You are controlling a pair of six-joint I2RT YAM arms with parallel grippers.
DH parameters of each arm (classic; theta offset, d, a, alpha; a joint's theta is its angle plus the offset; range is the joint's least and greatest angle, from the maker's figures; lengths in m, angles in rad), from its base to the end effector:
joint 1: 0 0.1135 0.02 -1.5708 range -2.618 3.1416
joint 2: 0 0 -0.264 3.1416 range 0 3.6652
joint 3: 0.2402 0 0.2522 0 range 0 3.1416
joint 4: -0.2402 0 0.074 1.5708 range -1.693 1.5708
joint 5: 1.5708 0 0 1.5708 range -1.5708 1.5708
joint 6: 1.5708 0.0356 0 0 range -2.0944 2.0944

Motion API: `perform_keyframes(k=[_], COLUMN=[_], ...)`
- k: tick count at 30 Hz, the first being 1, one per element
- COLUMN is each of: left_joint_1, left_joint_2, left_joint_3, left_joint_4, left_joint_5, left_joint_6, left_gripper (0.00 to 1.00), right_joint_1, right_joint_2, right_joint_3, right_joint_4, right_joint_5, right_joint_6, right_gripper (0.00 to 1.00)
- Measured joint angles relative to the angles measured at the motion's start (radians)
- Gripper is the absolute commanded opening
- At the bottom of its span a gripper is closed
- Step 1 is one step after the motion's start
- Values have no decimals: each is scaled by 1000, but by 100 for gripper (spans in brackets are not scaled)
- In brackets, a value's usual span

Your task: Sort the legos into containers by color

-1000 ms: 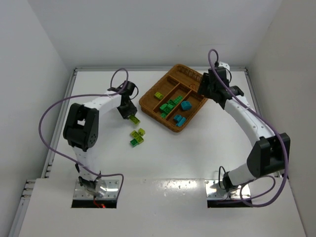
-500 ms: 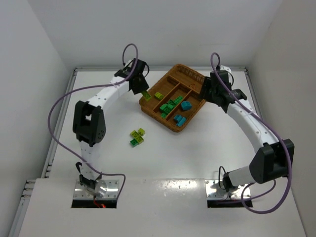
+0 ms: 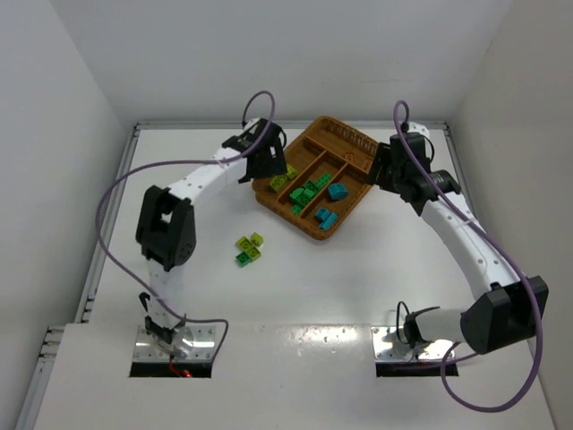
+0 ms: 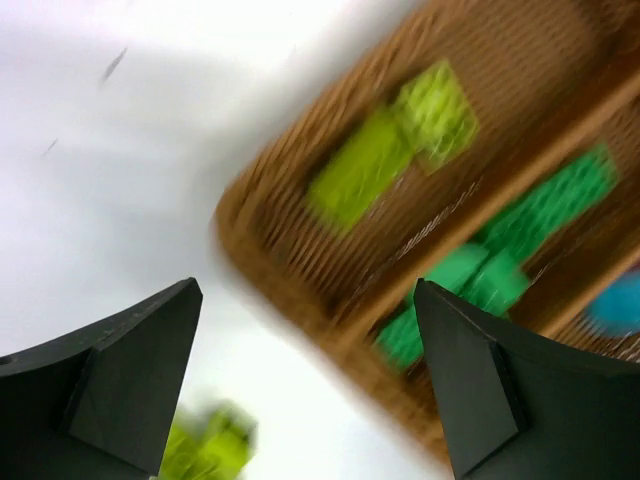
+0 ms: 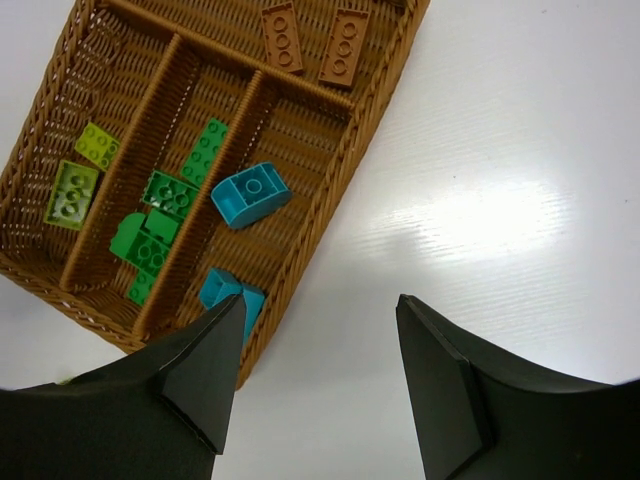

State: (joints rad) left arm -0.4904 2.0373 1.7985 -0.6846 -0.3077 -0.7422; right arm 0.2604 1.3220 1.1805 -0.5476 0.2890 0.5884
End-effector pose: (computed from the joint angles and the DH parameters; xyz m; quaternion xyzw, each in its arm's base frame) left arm 0.4074 -0.2053 0.2636 -0.1660 0.9233 -0.0631 0.3405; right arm 0.2823 0.0647 0.3255 0.2067 0.8729 0.0552 0.4384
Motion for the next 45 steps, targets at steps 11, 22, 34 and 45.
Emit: perform_keyframes(k=[11,22,34,45], left_joint_1=[-122,-161,-172,-98], left_joint_2=[-362,-209,-182,-172], left_joint_3=[-600,-609,-578,-250], left_joint_4=[66,117,89,19], left_joint_5=[15,47,45,108], left_joint_6=[105,231,264,257], left_gripper=[94,71,26,25], right_joint_1=[0,0,0,0], right_joint_2=[-39,-39,-40,-40], right_joint_3=[-79,-90,-90,-91], right_joint_4=[-13,-16,-16,-24], right_joint_5=[-11,-16,-16,-10], right_joint_6=[3,3,3,3], right_gripper=[64,64,64,64])
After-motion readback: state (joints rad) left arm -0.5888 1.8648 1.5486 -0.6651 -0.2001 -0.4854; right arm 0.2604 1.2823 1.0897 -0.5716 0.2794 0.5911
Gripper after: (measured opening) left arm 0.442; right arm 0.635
